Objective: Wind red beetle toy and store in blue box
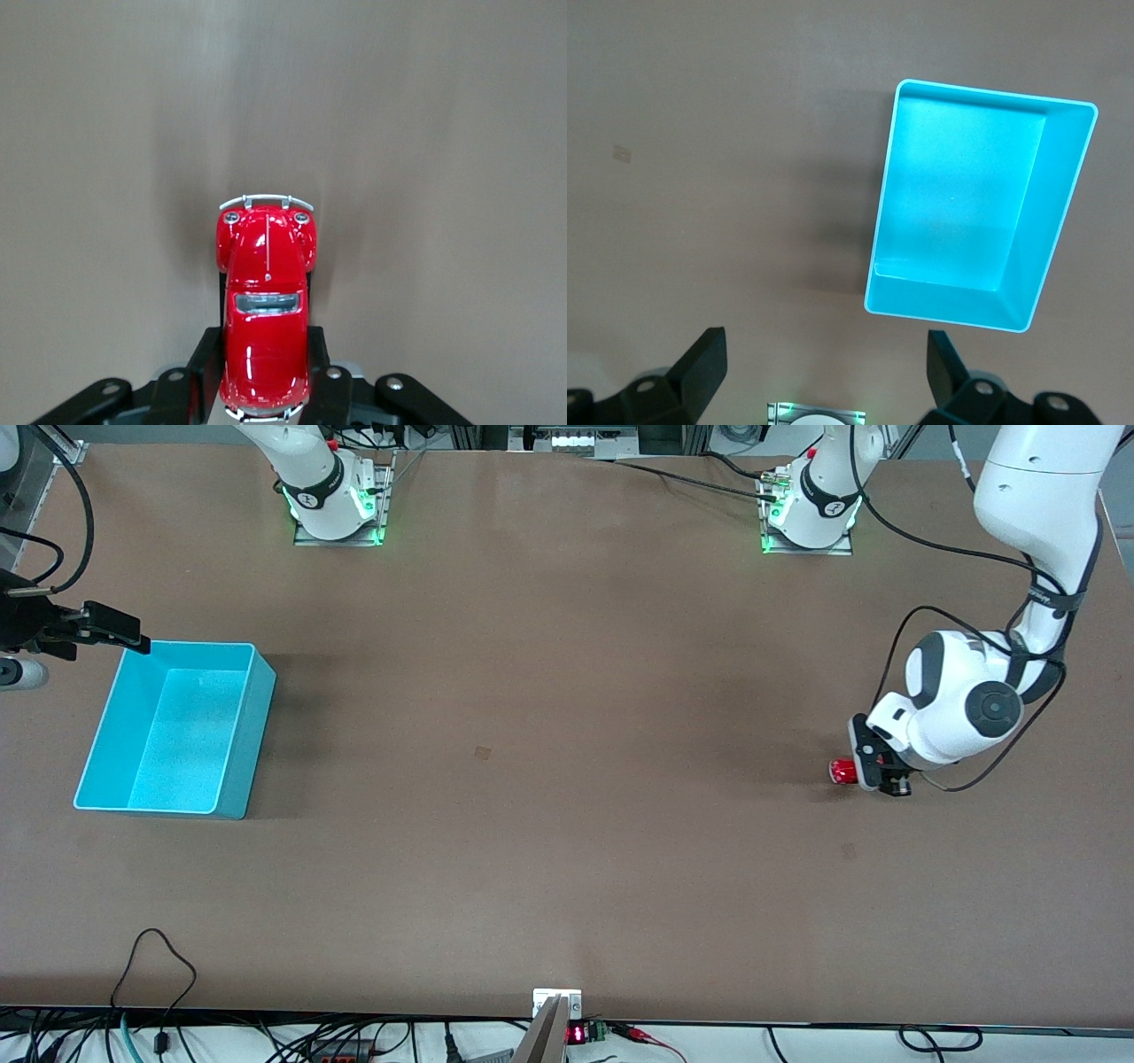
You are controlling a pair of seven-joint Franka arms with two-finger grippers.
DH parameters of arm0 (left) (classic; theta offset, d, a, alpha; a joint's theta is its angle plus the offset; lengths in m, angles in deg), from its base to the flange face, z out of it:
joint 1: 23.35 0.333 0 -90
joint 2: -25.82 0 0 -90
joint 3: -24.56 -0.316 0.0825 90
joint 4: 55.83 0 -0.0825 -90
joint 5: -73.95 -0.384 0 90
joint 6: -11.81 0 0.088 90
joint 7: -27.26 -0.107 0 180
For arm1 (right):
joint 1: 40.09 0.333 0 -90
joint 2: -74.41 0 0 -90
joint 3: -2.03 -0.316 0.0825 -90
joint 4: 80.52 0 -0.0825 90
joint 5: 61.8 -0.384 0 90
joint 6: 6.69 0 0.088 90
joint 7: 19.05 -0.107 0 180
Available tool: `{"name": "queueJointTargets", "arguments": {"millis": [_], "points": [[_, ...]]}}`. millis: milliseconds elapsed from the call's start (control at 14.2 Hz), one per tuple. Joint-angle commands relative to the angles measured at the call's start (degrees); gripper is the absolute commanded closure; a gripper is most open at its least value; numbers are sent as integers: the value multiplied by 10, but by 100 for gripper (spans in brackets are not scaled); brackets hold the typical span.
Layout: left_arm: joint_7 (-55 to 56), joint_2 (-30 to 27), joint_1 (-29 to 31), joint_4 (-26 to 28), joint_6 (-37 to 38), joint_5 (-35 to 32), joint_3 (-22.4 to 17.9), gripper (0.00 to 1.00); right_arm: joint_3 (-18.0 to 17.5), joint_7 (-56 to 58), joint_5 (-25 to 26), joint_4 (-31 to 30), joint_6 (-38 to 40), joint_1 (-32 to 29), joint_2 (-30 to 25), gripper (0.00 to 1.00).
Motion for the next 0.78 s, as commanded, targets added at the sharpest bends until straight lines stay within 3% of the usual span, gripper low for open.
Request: {"name": "queueJointTargets", "arguments": {"millis": [0,353,423,494,564,635,705], "points": [[-77,36,45,-28,2,-11,3,93,0,-3,4,1,-5,0,2,0],[-106,49,86,-30,1,-11,3,92,0,2,4,4,-5,1,3,0],[-106,49,86,-30,2,-11,3,86,0,2,4,2,-5,0,4,0],[-106,49,86,-31,1,-11,3,76,0,2,4,2,-5,-1,4,0],[-106,48,87,-33,1,-11,3,33,0,2,4,2,-5,-1,4,0],[-111,44,88,-34,2,-11,4,0,0,2,4,2,-4,-1,4,0],[-122,37,88,-34,3,-11,4,0,0,2,4,2,-5,-1,4,0]]}}
